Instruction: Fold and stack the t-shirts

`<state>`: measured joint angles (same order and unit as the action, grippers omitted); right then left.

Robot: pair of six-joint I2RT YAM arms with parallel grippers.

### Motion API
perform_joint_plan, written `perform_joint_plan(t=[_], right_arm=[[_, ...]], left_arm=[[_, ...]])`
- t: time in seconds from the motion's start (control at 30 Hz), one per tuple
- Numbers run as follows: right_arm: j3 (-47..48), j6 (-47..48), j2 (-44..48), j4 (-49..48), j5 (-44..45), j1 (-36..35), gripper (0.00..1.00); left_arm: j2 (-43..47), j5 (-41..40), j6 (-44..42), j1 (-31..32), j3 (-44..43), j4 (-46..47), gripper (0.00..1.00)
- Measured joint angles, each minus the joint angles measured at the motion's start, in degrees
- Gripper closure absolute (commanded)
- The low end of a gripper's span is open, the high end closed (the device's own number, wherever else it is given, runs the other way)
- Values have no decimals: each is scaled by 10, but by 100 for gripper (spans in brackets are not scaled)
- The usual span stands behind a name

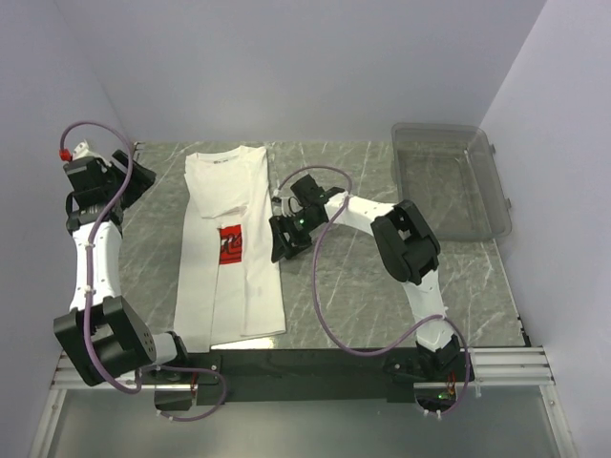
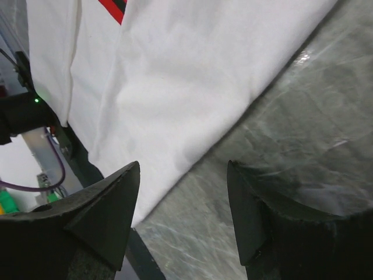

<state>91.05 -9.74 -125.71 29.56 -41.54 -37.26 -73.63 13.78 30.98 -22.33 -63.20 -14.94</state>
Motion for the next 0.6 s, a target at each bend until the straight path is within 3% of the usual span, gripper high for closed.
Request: perform_joint_plan(t=[0.27,0.37,0.6], right_arm=[[-16,-110,0,-35,30,-24,40],[-20,-139,0,-42,47,-31,48],[-23,-175,0,-43,102,-41,76]], left_arm=[[37,21,12,0,14,-34,20],[54,26,14,0,21,-35,20],[64,29,14,0,26,-40,21]])
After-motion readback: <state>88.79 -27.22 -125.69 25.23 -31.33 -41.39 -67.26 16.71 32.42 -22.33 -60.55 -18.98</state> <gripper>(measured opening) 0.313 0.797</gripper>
